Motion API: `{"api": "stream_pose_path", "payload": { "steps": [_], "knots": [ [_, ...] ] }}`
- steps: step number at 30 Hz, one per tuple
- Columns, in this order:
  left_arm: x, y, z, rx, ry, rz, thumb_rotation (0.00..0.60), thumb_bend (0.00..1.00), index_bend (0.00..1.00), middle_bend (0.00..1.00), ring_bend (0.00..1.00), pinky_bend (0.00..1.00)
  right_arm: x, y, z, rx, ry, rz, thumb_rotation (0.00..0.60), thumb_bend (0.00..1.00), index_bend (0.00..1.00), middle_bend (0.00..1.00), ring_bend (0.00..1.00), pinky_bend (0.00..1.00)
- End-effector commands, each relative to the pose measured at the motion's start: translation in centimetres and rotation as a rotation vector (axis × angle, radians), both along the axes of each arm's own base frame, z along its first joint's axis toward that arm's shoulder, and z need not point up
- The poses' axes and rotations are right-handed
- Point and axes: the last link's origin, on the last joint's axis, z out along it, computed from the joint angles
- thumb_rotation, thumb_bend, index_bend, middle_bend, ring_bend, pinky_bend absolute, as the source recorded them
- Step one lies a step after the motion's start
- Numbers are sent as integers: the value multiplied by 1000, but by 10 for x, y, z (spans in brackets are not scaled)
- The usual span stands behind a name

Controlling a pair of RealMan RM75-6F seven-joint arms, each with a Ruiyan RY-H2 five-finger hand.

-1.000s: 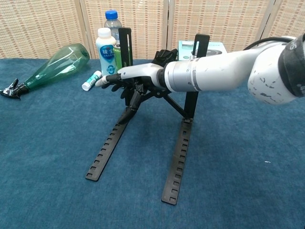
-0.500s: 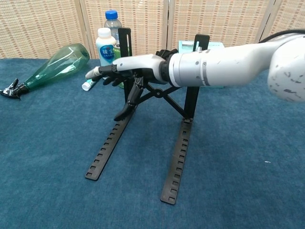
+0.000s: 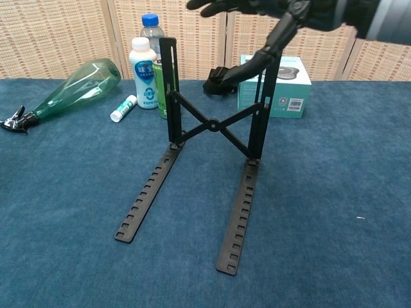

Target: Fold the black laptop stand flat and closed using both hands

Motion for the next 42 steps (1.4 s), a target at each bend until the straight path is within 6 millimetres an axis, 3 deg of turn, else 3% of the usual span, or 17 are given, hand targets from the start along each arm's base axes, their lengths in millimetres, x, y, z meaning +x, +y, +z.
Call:
{"api": "stream_pose_path", "payload": {
  "steps": [1, 9, 25, 31, 42],
  "knots": [
    [1, 3, -1, -2, -4, -7, 600, 148, 83, 12, 1, 0, -23, 4, 22, -66, 6, -93, 600, 0, 0, 64, 0, 0],
    [3, 8, -5, -18, -7, -22, 600, 148, 82, 12, 1, 0, -65, 0, 33, -68, 12, -276, 600, 0, 0, 67, 0, 0],
    [6, 11, -7, -25, -6, -29, 600, 147, 83, 12, 1, 0, -82, -19, 2, 266, -160, -460, 600, 0, 0, 71, 0, 0],
    [5, 11, -6, -21, -4, -25, 600, 148, 82, 12, 1, 0, -80, -10, -4, 378, -172, -419, 600, 0, 0, 79, 0, 0],
    [8, 25, -7, -53, -17, -49, 600, 148, 82, 12, 1, 0, -81, 36, 15, 511, -108, -246, 600, 0, 0, 80, 0, 0]
  ]
}}
